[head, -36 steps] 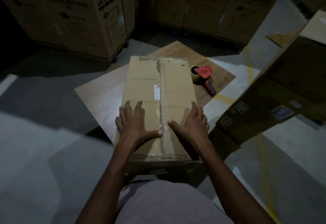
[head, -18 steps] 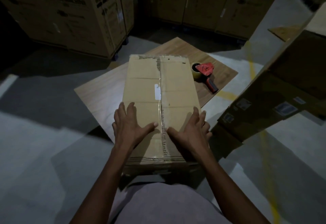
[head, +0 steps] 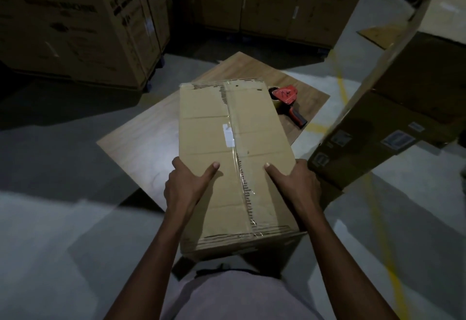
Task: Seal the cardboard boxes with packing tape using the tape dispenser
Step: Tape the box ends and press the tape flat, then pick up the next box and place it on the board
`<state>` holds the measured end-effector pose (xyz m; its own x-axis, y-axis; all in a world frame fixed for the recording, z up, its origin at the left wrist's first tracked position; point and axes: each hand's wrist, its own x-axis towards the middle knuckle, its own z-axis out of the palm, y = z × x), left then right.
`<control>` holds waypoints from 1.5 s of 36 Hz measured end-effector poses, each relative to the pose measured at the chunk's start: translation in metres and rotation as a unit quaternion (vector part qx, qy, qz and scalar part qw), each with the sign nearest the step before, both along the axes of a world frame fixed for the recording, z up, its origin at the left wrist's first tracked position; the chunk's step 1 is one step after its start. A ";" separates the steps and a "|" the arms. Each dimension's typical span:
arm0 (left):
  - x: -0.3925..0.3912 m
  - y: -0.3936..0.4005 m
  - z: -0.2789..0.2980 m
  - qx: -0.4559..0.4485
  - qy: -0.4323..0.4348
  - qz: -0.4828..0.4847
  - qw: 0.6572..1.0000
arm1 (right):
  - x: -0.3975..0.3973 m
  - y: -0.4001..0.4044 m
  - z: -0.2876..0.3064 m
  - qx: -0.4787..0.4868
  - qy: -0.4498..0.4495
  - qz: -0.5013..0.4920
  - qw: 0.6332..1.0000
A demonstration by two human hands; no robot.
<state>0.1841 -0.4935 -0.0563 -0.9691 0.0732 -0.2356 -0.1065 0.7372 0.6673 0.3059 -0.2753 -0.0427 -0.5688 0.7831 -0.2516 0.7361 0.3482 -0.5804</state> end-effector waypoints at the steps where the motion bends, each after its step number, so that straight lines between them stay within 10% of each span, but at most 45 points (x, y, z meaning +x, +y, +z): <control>1: -0.001 0.000 0.000 -0.006 0.003 -0.002 1.000 | 0.001 0.000 -0.001 -0.003 0.007 -0.006 1.000; 31: 0.081 0.010 0.021 0.012 0.040 -0.066 0.997 | 0.120 0.005 -0.014 0.029 -0.008 -0.094 0.995; 54: 0.272 0.289 0.044 -0.044 0.061 -0.435 0.897 | 0.402 0.131 -0.015 -0.088 -0.053 -0.411 0.906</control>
<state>0.4560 -0.2047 -0.0126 -0.5725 0.8013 -0.1737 0.6048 0.5558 0.5704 0.7080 -0.1439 -0.0578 0.2238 0.8729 -0.4335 0.7593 -0.4350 -0.4840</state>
